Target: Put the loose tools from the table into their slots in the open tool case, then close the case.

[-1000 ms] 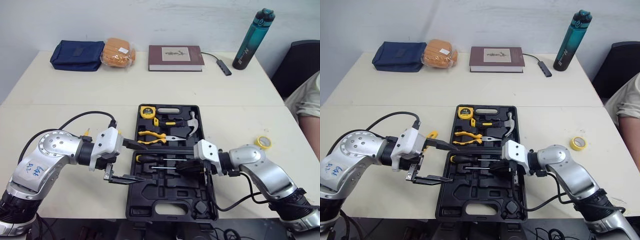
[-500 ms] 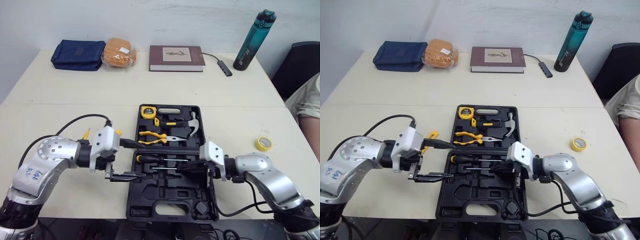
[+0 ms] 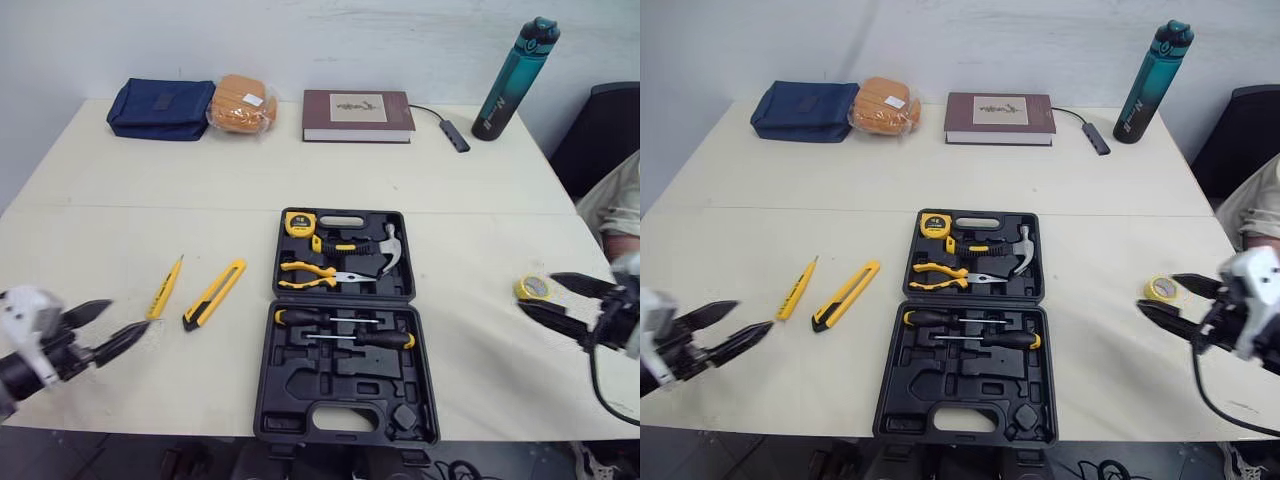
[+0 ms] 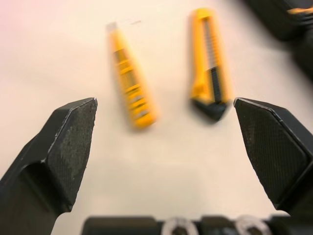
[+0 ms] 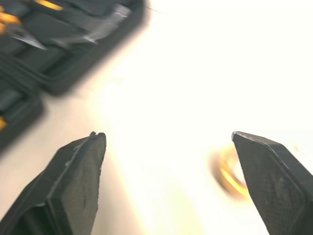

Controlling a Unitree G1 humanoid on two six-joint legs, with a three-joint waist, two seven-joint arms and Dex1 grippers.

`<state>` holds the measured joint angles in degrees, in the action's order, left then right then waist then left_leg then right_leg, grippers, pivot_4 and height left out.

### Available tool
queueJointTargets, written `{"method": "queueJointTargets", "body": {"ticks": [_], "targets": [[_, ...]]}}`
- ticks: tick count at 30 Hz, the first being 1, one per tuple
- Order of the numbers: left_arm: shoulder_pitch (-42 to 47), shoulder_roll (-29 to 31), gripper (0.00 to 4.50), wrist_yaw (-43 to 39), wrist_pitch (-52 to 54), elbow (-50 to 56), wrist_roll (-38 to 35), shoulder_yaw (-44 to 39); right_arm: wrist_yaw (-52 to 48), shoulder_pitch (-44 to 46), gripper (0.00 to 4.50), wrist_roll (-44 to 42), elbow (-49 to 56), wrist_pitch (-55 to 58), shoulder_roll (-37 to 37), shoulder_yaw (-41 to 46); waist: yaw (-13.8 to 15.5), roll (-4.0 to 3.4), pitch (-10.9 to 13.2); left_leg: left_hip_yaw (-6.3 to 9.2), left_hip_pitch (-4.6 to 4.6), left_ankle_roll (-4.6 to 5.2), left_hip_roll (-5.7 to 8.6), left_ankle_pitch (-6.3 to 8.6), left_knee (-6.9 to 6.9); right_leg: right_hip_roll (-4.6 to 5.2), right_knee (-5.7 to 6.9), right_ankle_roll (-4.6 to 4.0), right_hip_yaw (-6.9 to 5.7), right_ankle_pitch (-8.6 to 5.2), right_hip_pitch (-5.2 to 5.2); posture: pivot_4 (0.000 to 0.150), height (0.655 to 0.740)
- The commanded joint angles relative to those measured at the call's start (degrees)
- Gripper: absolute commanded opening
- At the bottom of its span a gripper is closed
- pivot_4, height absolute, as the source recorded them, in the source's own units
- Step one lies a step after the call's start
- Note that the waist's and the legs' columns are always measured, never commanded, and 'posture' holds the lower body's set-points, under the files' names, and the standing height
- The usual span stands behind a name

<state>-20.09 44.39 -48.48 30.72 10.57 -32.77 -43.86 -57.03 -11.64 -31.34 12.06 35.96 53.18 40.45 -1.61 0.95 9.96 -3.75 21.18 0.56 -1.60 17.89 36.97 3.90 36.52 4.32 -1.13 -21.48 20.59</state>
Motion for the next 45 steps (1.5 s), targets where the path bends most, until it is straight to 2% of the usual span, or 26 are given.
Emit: {"method": "queueJointTargets", "body": {"ticks": [1,6,9,12,16,21,24,29,32,36,45], "targets": [[-1.87,2.43,4.5,-1.39,-4.09,-6.99,2.35,-6.16,-1.53,-2.86,4.38,3.51,-7.43,-5.41,1.8,6.14,-0.01,0.0,0.01,0.0,0.0,-0.02,0.0,0.01,-0.02,0.01,0.0,-0.02,0.0,-0.01,0.02,0.15,0.74],[-2.65,4.26,4.5,-2.51,-6.95,-12.59,4.03,-7.73,-2.42,-4.91,4.38,6.89,-17.15,-11.51,3.27,8.75,-0.07,-0.17,0.08,-0.01,-0.02,-0.14,0.0,0.09,-0.1,0.09,-0.02,-0.13,0.0,-0.07,0.06,0.15,0.74],[-2.65,3.61,4.5,-1.63,-5.17,-9.92,3.34,-6.69,-3.08,-4.63,4.38,7.02,-19.25,-13.06,3.92,8.67,-0.1,-0.26,0.08,-0.03,-0.01,-0.26,0.04,0.17,-0.19,0.15,-0.02,-0.15,0.0,-0.08,0.11,0.15,0.74],[-2.38,2.63,4.5,-0.59,-4.04,-5.51,3.69,-3.04,-4.01,-3.26,4.38,5.33,-16.59,-12.59,3.21,6.46,-0.25,-0.32,0.06,-0.05,-0.07,-0.22,0.04,0.07,-0.41,0.15,-0.03,-0.18,0.0,-0.09,0.14,0.15,0.74],[0.82,1.34,4.5,3.37,2.23,-1.49,0.69,-1.55,-4.51,-0.71,4.38,2.8,-11.59,-9.98,2.93,3.52,-0.39,-0.33,0.06,-0.07,-0.13,-0.24,0.06,-0.09,-0.61,0.14,-0.01,-0.17,0.0,-0.09,0.15,0.15,0.74],[7.24,-0.85,4.5,11.98,13.13,2.92,-2.95,1.04,-3.11,3.71,4.38,-6.68,4.67,-0.88,2.86,-2.01,-0.18,-0.34,0.05,-0.04,-0.12,-0.27,0.07,-0.24,-0.69,0.13,0.12,-0.14,-0.05,-0.08,0.21,0.15,0.74],[9.51,-1.15,4.5,14.04,15.95,4.94,-3.72,2.54,-1.11,7.47,4.38,-13.11,13.04,4.49,3.42,-5.01,-0.09,-0.22,0.11,-0.02,-0.11,-0.27,0.1,-0.29,-0.67,0.12,0.2,-0.11,-0.07,-0.07,0.21,0.15,0.74],[13.11,-1.63,4.5,18.73,20.08,6.02,-4.0,3.95,2.09,15.26,4.38,-23.97,21.16,10.75,4.2,-9.25,-0.01,-0.11,0.14,0.0,-0.06,-0.28,0.12,-0.29,-0.65,0.12,0.09,-0.06,-0.11,-0.04,0.19,0.15,0.74],[15.96,-2.11,4.5,20.6,22.49,4.76,-4.12,5.69,3.02,21.26,4.38,-28.85,23.94,12.22,4.28,-13.7,-0.01,-0.11,0.14,0.03,-0.06,-0.26,0.13,-0.3,-0.61,0.12,0.11,-0.05,-0.11,-0.03,0.19,0.15,0.74],[18.83,-1.72,4.5,21.47,22.17,-0.83,-0.86,10.28,2.6,30.36,4.38,-30.49,24.36,12.05,3.72,-21.42,-0.17,-0.09,0.15,0.03,-0.04,-0.3,0.13,-0.32,-0.61,0.12,0.09,-0.05,-0.13,-0.03,0.21,0.15,0.74],[24.54,-0.54,4.5,18.03,17.05,-7.78,4.66,20.81,-1.17,42.61,4.38,-26.92,19.7,10.18,2.07,-31.96,0.1,-0.02,0.15,0.04,0.07,-0.35,0.15,-0.37,-0.54,0.16,0.16,-0.05,-0.14,-0.03,0.32,0.15,0.74]]}}
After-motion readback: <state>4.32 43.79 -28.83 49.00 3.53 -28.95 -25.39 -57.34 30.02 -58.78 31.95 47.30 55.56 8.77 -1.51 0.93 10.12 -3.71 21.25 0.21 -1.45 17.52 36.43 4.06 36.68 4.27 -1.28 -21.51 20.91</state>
